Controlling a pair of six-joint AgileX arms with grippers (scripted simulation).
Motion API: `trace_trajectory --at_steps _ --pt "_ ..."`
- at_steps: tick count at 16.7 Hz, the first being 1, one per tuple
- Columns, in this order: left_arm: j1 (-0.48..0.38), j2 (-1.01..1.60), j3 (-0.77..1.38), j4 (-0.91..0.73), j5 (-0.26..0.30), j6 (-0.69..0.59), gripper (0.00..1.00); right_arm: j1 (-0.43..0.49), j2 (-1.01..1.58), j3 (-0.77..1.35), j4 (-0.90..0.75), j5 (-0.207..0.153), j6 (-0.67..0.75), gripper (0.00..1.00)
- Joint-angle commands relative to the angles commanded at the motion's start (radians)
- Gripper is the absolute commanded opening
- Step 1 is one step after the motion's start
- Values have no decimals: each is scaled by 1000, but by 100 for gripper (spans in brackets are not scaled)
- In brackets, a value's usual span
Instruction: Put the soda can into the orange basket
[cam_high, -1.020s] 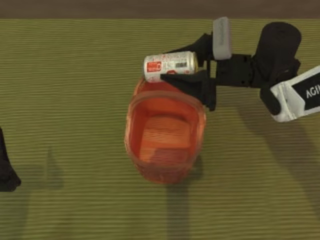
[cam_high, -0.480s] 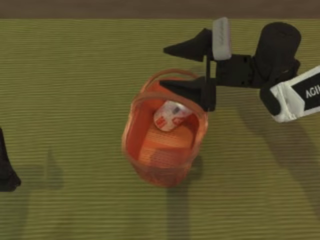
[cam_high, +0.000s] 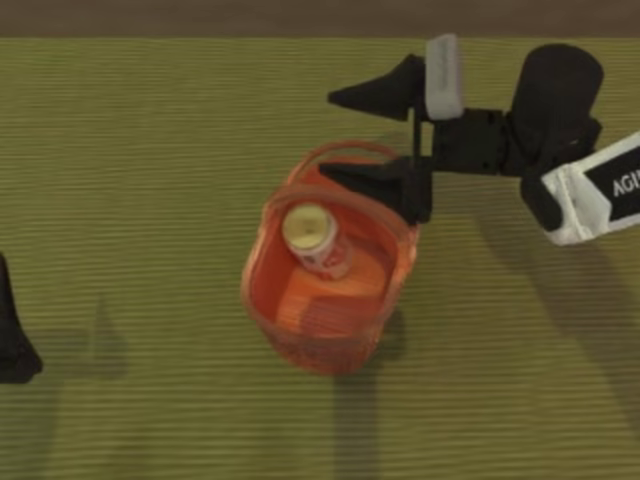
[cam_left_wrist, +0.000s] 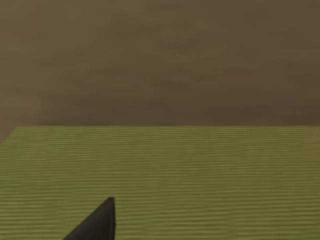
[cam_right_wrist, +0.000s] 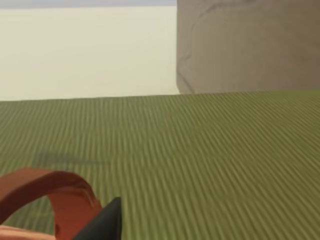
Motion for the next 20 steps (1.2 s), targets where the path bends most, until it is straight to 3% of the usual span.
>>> trace_trajectory --at_steps 3,7,11,20 --pt "-40 87 83 -66 13 52 100 -13 -77 -54 -47 42 14 100" --pt "-130 325 318 -241 30 185 100 -53 -298 -190 -165 164 39 100" --pt "-238 660 659 -482 37 362 100 -108 -631 -359 -310 334 49 100" --pt "-486 1547 1585 -1101 25 804 100 -236 -1569 -762 -663 767 6 100"
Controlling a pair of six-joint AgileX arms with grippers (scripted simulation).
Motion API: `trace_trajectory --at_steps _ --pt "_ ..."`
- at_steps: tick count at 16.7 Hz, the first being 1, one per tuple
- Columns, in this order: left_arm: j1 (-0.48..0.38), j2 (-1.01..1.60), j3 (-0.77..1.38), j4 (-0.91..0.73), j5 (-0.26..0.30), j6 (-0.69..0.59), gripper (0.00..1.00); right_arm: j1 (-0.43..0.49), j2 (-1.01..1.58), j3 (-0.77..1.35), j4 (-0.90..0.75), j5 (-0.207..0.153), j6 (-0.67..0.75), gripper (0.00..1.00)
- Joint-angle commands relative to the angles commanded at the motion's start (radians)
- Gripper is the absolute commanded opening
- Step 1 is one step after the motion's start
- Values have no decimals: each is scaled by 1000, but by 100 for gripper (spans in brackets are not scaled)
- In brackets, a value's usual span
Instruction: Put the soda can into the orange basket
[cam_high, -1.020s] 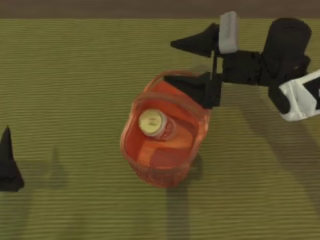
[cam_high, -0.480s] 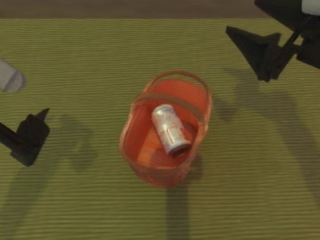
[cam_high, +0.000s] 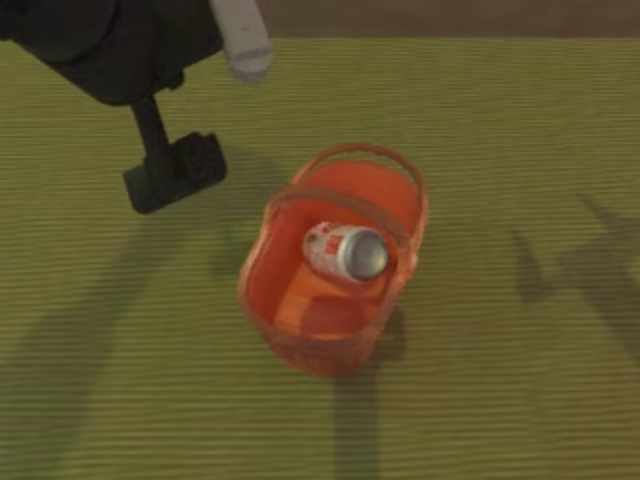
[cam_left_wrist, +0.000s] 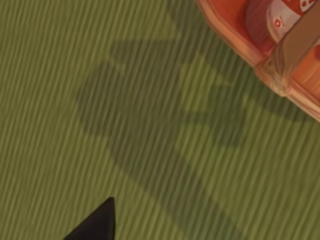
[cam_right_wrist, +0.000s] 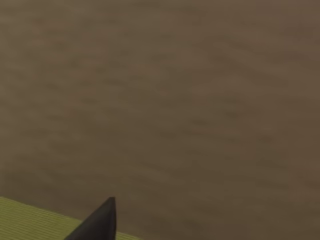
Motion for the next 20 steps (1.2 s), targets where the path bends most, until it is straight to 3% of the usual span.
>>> trace_trajectory --at_steps 5,9,12,20 --pt "-115 428 439 -293 -13 214 100 -51 -422 -233 -213 198 -24 100" --pt "-179 662 674 -452 -20 335 100 -76 -628 -384 -356 302 -34 100" --pt "-201 742 753 -505 -22 376 100 -85 -690 -440 -409 337 -37 100" --pt "-201 739 721 -480 -23 381 100 -85 -695 -445 -414 340 -37 100"
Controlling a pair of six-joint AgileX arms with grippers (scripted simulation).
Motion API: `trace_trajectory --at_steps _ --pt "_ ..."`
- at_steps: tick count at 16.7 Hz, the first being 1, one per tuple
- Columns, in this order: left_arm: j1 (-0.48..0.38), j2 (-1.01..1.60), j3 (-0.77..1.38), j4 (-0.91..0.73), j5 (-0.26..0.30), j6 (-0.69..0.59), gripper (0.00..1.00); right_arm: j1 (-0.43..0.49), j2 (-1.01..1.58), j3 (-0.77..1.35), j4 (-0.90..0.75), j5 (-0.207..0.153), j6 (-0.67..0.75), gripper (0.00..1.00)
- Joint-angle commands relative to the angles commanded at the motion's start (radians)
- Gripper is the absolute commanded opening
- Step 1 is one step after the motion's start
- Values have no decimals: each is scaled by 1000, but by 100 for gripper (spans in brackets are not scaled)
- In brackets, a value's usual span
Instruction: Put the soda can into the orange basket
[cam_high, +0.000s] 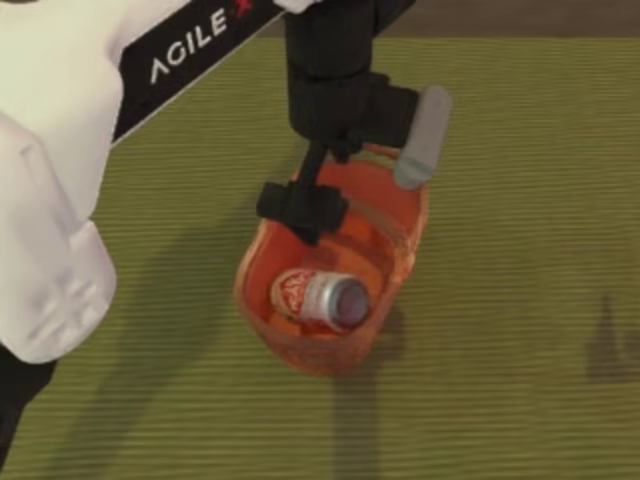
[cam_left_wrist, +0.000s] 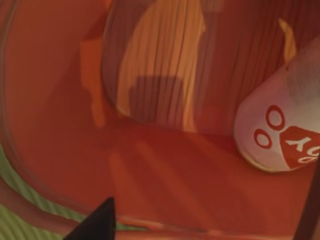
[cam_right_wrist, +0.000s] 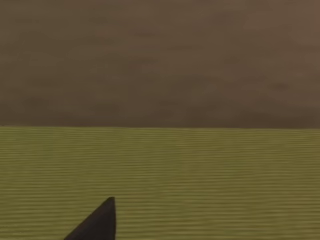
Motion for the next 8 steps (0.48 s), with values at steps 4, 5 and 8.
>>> trace_trajectory --at_steps 4,5,8 --pt "-1 -20 -86 66 0 -1 100 0 0 0 0 0 0 100" --pt "-1 -22 -94 73 0 -1 100 0 0 0 0 0 0 100" --pt "-1 -22 -95 73 0 -1 100 0 0 0 0 0 0 100"
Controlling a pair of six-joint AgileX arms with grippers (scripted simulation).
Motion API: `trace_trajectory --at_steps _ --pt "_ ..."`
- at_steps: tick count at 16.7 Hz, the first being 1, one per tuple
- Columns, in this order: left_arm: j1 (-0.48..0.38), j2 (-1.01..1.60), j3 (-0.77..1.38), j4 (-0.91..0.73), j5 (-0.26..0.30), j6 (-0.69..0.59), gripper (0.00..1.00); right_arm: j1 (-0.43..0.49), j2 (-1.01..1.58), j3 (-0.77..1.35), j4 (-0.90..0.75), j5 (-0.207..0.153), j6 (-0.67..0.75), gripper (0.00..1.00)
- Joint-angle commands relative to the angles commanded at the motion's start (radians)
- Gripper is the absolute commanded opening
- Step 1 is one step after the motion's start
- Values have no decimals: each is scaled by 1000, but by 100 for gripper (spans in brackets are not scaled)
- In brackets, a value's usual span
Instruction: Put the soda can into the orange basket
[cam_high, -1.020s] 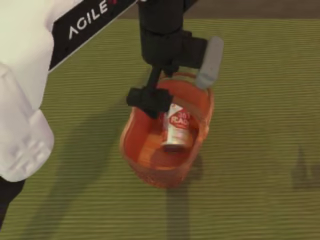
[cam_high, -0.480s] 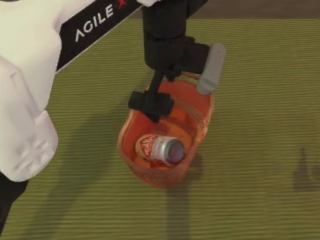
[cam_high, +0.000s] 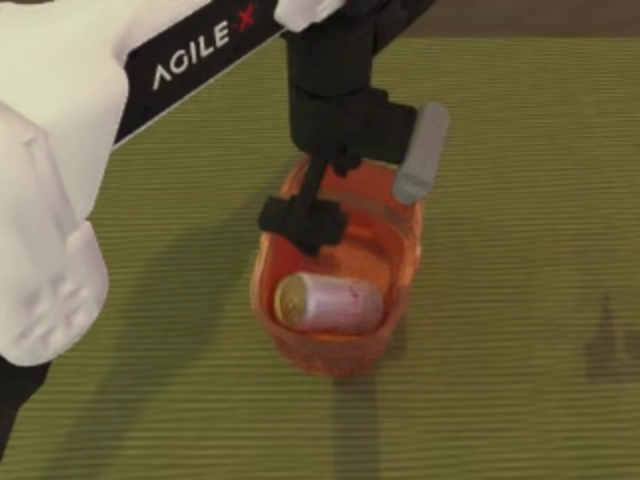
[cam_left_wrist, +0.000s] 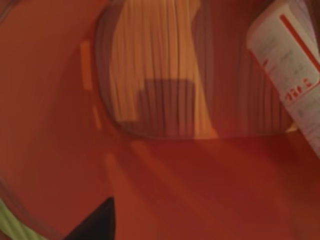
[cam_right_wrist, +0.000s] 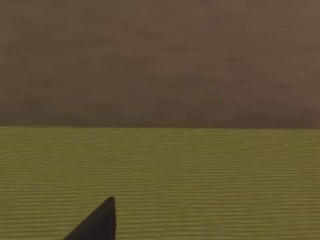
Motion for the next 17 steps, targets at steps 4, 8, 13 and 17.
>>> trace_trajectory --at_steps 4,8,13,17 --pt "0 0 0 0 0 0 70 0 0 0 0 0 0 100" --pt "0 0 0 0 0 0 40 0 0 0 0 0 0 100" --pt "0 0 0 0 0 0 2 0 0 0 0 0 0 100" --pt "0 0 0 0 0 0 0 0 0 0 0 0 0 100"
